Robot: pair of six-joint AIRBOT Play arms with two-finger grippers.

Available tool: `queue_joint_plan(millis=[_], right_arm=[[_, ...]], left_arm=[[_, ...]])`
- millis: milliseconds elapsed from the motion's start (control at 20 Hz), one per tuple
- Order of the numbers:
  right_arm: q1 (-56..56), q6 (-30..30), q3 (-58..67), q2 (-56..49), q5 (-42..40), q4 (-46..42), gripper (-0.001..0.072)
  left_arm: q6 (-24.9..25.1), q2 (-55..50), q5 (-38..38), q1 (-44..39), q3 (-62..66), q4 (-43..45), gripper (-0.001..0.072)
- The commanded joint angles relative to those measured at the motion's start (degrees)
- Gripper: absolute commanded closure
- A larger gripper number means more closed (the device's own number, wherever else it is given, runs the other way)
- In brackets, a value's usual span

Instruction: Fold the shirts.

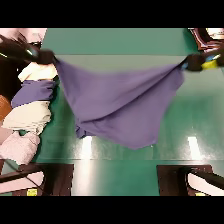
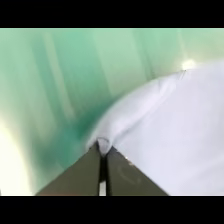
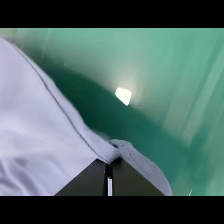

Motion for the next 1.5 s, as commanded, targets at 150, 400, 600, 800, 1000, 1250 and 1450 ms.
queue_joint_plan(millis=[150,400,600,800,1000,1250,1450], right_arm=[[-7.3,0.0,18.4,10.6,-1.1,-0.1,0.0699],[-16.0,-0.7,26.7,17.9,-2.6,-0.1,0.0699],[-26.2,-1.0,26.6,22.4,-3.1,0.1,0.0699],[-30.3,-0.9,26.6,19.7,-0.7,3.7,0.07],[-27.3,-0.9,21.4,10.4,6.4,7.7,0.07],[-15.2,-1.0,4.4,-3.8,6.4,-2.4,0.07],[-9.1,-1.0,-1.5,-17.1,-3.6,-7.0,0.0699]], left_arm=[[-0.1,20.1,6.1,0.0,17.2,0.3,0.0682],[-4.4,29.2,12.4,0.0,22.7,0.5,0.0683],[-5.7,30.5,15.2,0.0,26.4,0.5,0.0684],[-7.2,28.6,15.1,0.0,20.5,0.9,0.0683],[-8.5,19.4,6.4,0.0,11.5,0.9,0.0683],[-8.5,0.3,0.0,-0.2,2.3,0.3,0.0683],[-6.3,-15.9,3.9,-0.2,-0.3,-1.1,0.0683]])
